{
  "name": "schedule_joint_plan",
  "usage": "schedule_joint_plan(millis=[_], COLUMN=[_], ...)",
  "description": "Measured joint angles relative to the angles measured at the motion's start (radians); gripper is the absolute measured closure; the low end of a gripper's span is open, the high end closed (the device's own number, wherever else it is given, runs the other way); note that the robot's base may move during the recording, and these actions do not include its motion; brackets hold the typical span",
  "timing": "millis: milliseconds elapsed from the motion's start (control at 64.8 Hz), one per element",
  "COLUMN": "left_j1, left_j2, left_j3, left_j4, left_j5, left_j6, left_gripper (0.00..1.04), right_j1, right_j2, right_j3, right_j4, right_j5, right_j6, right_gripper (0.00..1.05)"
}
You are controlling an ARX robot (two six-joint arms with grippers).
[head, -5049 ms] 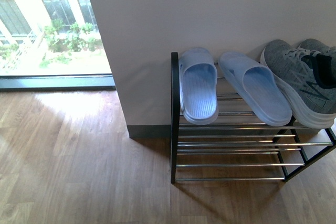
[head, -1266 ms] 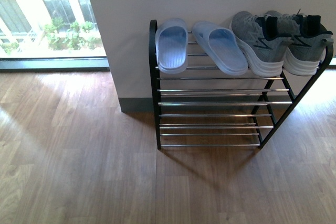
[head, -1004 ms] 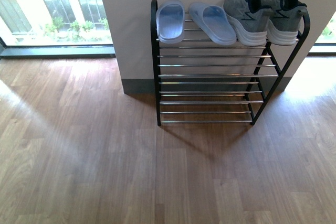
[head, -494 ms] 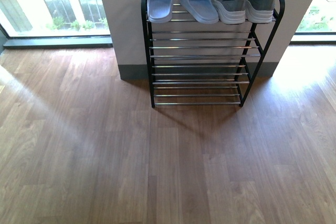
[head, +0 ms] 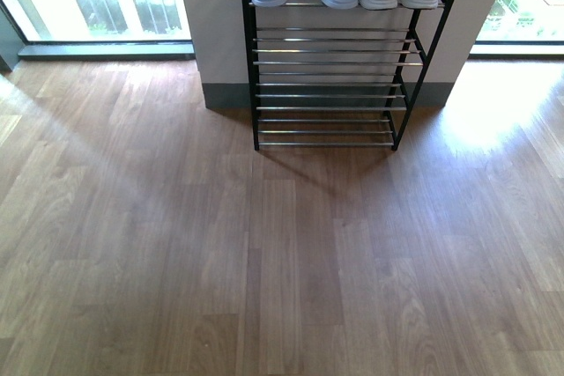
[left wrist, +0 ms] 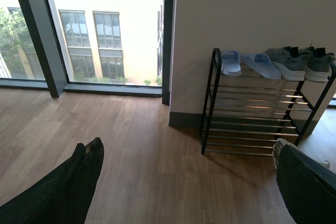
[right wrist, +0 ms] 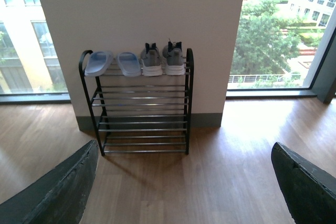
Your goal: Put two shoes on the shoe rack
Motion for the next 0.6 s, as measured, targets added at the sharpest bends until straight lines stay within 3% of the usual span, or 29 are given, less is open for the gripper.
schedule_joint_plan(millis=[602], left_j1=[0.0], left_j2=[0.0], left_j3=[0.0], left_j4=[0.0], left_j5=[0.006], left_j6=[0.0], left_gripper=[0.09], right_j1=[0.001], right_j2=[0.0], right_j3=[0.0], right_j4=[0.0], right_j5=[0.003], right_j6=[0.0], right_gripper=[0.09])
